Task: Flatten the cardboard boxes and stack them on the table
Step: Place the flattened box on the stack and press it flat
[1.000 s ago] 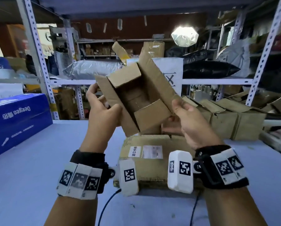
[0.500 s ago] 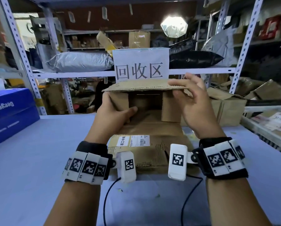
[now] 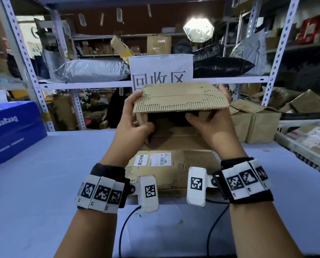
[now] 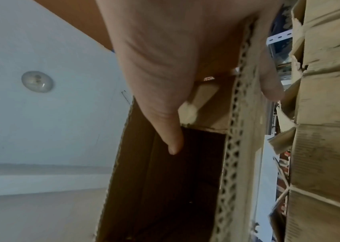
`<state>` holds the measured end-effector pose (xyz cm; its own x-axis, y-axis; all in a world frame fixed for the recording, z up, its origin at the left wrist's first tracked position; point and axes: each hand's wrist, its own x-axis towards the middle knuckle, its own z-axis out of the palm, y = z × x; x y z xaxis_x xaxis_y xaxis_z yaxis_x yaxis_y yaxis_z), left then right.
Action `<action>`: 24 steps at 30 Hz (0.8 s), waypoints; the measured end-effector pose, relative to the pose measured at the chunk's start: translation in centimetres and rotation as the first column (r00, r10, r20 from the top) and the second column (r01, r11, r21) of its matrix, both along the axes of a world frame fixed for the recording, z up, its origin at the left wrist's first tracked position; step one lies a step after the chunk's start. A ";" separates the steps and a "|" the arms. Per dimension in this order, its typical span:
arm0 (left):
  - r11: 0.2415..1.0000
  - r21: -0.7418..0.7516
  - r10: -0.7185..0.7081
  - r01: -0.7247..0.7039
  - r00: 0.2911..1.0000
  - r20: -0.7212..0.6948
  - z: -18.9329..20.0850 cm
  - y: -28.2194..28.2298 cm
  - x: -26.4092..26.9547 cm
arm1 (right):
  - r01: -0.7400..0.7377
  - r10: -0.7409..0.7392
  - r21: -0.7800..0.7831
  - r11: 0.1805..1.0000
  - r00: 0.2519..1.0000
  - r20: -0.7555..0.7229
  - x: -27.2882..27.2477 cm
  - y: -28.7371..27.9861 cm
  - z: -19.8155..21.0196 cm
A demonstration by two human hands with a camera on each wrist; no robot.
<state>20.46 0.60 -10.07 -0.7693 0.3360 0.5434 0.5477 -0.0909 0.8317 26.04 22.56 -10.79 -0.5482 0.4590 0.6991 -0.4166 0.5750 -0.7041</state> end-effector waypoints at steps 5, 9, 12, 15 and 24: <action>0.995 -0.017 -0.098 0.098 0.995 -0.019 -0.1 -0.3 -0.2 | 0.277 -0.286 0.090 0.957 0.953 0.106 0.7 -0.1 0.0; 0.993 0.051 -0.106 0.107 0.994 -0.016 -0.1 -0.4 -0.5 | 0.143 -0.142 -0.012 0.990 0.986 0.086 1.4 0.2 0.1; 0.984 0.137 -0.116 0.115 0.993 -0.002 0.0 -0.9 -0.9 | 0.017 -0.011 -0.091 0.996 0.998 0.060 1.4 0.7 0.0; 0.967 0.209 -0.162 0.148 0.986 0.049 -0.2 -1.2 -1.2 | -0.062 0.070 -0.123 0.990 0.996 0.059 1.6 0.3 0.3; 0.976 0.156 -0.150 0.151 0.989 -0.013 -0.8 -1.5 -1.6 | -0.194 0.208 -0.261 0.946 0.978 0.027 2.0 -0.1 0.6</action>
<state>18.86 -0.91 -10.83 -0.7160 0.3588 0.5989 0.5184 -0.3013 0.8003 28.02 22.50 -10.22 -0.6809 0.4949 0.5399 -0.4623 0.2814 -0.8409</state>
